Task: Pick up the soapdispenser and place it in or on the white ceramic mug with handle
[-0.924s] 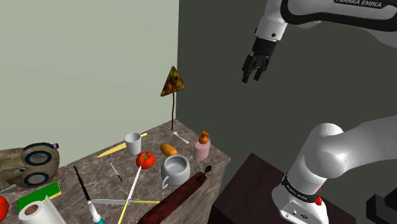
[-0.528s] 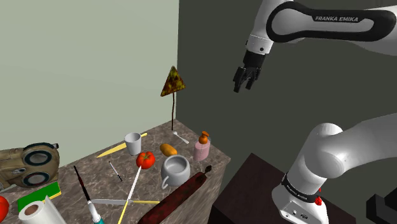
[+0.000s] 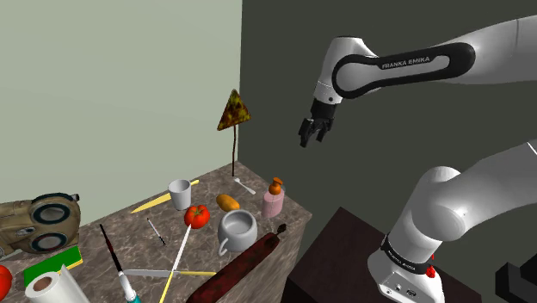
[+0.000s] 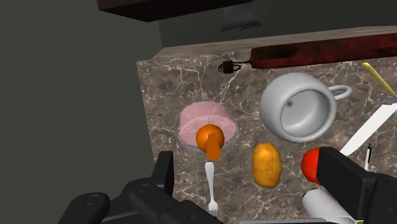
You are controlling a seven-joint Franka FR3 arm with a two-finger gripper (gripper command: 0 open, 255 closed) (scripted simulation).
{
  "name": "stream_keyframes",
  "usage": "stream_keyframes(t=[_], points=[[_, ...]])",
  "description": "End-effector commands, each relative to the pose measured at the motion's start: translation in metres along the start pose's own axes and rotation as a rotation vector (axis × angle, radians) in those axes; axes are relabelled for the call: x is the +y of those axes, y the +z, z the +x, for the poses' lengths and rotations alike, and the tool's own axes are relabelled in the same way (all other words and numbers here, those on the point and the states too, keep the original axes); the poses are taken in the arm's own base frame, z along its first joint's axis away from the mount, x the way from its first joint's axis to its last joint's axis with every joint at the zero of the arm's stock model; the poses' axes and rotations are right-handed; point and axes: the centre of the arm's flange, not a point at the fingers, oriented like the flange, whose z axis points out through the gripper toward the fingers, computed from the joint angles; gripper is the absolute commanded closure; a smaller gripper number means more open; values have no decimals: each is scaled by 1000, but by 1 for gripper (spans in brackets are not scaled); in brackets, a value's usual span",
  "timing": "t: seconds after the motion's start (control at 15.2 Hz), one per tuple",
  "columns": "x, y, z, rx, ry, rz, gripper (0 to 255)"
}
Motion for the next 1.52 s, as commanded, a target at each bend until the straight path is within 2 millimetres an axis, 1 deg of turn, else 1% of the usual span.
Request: stream_keyframes(t=[0.0, 1.06, 1.45], points=[[-3, 23, 10, 5, 2, -3, 0], [-5, 221, 81, 16, 20, -32, 0], [-4, 254, 84, 16, 21, -33, 0]])
